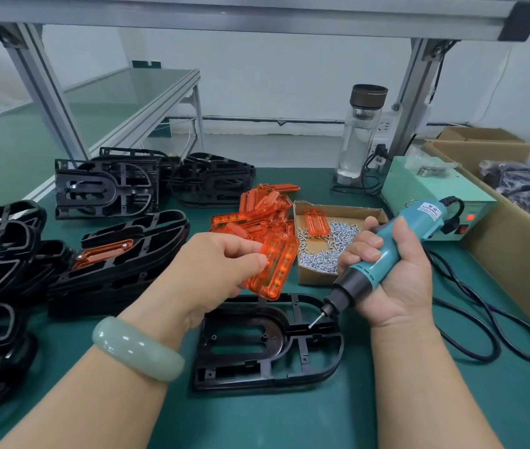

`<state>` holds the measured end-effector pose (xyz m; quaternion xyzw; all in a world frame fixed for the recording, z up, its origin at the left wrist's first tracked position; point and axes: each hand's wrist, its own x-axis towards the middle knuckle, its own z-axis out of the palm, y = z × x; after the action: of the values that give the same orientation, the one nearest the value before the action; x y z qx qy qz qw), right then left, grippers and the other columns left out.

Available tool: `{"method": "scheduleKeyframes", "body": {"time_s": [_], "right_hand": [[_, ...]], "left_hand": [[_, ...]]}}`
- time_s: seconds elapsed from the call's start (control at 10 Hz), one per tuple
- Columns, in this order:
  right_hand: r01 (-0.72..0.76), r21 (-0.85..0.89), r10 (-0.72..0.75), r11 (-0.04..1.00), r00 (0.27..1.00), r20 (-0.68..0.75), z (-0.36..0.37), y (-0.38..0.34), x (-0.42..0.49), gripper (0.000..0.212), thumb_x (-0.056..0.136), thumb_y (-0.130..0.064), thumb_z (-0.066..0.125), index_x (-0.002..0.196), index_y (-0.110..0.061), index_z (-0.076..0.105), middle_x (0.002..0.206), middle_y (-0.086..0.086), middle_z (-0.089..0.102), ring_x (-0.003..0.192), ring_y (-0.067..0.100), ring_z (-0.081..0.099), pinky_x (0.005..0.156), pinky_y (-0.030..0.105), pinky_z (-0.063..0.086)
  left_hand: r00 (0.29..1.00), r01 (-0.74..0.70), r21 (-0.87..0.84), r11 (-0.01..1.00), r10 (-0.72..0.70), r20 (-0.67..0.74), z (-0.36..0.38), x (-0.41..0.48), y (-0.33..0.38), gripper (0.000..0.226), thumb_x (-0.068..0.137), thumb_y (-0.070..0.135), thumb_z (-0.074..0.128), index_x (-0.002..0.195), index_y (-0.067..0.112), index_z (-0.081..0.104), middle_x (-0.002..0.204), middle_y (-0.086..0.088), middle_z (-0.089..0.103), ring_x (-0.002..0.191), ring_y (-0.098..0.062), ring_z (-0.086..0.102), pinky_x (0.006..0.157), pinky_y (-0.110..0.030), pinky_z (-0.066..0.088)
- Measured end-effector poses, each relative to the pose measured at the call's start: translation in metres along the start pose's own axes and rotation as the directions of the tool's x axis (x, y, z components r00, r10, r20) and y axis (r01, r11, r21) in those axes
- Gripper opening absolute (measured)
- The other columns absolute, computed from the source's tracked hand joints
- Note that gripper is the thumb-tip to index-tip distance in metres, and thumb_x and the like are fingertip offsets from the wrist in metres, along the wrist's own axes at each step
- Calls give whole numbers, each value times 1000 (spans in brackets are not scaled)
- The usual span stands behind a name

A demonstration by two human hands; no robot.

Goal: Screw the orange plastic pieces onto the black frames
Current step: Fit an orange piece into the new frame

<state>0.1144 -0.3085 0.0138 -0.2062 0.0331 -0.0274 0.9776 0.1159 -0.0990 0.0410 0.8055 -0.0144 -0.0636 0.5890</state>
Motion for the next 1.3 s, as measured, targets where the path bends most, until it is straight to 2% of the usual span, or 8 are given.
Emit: {"method": "scheduleKeyframes", "body": {"time_s": [0.2,0.3,0.4,0.5,0.6,0.8,1.1,1.3], "right_hand": [[-6,-8,5,1000,1000,-3,1,1,0,24,81,-40,56,87,-16,55,58,-10,43,42,2,43,48,16,43],[-7,-10,7,1000,1000,-2,0,1,0,25,81,-40,56,87,-16,55,58,-10,43,42,3,42,48,16,43],[-13,-9,13,1000,1000,1,0,1,1,25,82,-40,55,87,-16,55,58,-10,44,42,2,43,48,16,43],[-16,-12,16,1000,1000,2,0,2,1,24,82,-40,55,87,-16,55,58,-9,44,42,3,43,49,16,43],[-18,-10,18,1000,1000,2,-1,2,1,24,82,-40,55,87,-16,56,58,-9,44,42,3,43,49,16,42],[-23,-7,23,1000,1000,3,-1,2,1,24,82,-40,56,87,-16,56,58,-10,45,42,3,43,49,16,43],[-26,-11,26,1000,1000,3,-1,2,1,24,82,-40,56,87,-17,56,58,-10,45,43,2,43,49,16,42],[-29,-9,29,1000,1000,-2,-1,2,1,24,82,-40,56,87,-17,56,59,-10,45,43,2,43,50,16,42]], "left_hand": [[995,-95,170,981,96,3,-8,-7,3,13,76,15,76,74,27,72,65,8,69,52,3,57,51,-10,43],[987,-147,416,897,161,1,-17,-7,3,14,74,22,78,67,29,68,57,15,64,50,6,54,51,-8,38],[983,-180,625,759,154,95,-21,-10,4,21,76,27,76,60,34,64,52,20,59,51,9,53,48,-9,35],[974,-217,724,655,92,209,-18,-15,2,18,79,30,73,65,35,63,64,19,63,62,8,57,58,-10,43],[963,-232,752,617,38,265,-13,-16,0,17,81,31,71,67,37,62,73,15,65,70,4,59,68,-18,50],[964,-230,799,555,13,267,-10,-16,-4,17,80,31,70,68,38,61,72,18,62,70,3,53,73,-26,52],[973,-230,817,529,133,187,-5,-21,-20,18,83,35,65,67,38,56,74,18,52,78,-4,52,70,-24,45],[968,-236,837,493,196,158,-3,-25,-26,5,82,38,64,78,38,61,80,14,47,80,-8,49,68,-25,41]]}}
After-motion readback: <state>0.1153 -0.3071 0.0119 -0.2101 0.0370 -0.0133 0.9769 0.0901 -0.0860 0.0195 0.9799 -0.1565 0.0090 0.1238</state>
